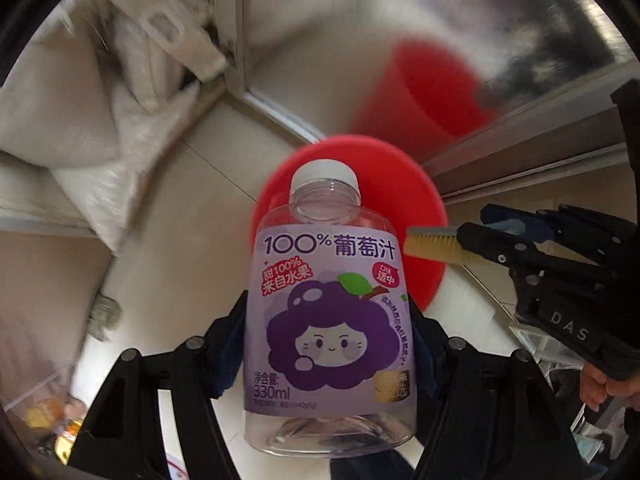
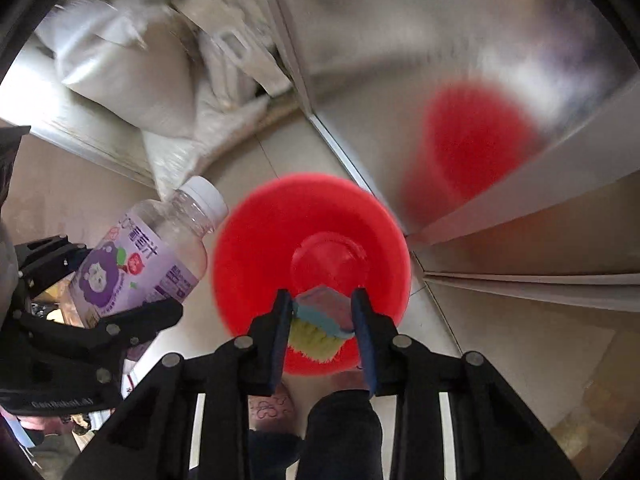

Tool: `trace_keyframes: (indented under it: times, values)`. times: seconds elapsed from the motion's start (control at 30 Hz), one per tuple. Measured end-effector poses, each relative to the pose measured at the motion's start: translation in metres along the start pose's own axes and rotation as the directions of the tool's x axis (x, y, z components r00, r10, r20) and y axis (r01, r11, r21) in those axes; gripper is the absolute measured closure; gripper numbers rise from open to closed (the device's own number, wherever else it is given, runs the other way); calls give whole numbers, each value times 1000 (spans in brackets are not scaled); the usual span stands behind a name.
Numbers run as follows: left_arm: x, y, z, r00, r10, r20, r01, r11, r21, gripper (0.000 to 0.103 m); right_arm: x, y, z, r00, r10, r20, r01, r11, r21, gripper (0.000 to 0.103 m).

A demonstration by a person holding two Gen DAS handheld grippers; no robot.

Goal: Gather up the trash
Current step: 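Carry the bottle and brush down toward the red basin on the floor, then open both tools over the red basin, dropping bottle and brush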

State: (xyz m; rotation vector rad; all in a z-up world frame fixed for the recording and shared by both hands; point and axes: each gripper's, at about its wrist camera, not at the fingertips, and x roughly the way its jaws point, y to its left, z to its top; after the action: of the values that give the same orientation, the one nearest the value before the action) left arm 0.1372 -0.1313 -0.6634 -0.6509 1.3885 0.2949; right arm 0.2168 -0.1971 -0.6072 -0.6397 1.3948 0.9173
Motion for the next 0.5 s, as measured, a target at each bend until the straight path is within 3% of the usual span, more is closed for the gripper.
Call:
trace_keyframes:
  times: [0.07, 0.2, 0.3, 0.5]
  values:
    - [21, 2, 1, 999, -33, -26, 32, 999, -22, 36, 16, -4, 1, 1000, -13, -17, 12, 1000, -6, 89]
    - [49, -2, 3, 998, -46, -49, 44, 999, -27, 35, 35, -9, 4, 1000, -13, -17, 12, 1000, -20, 94]
    - [60, -7, 4, 998, -12, -59, 12, 1000, -1, 35, 43, -14, 1, 1000, -7, -22, 7, 1000, -4, 94]
    - [56, -11, 5, 998, -17, -60, 17, 1000, 6, 35, 36, -21, -11, 1000, -7, -21, 7, 1000, 0, 95]
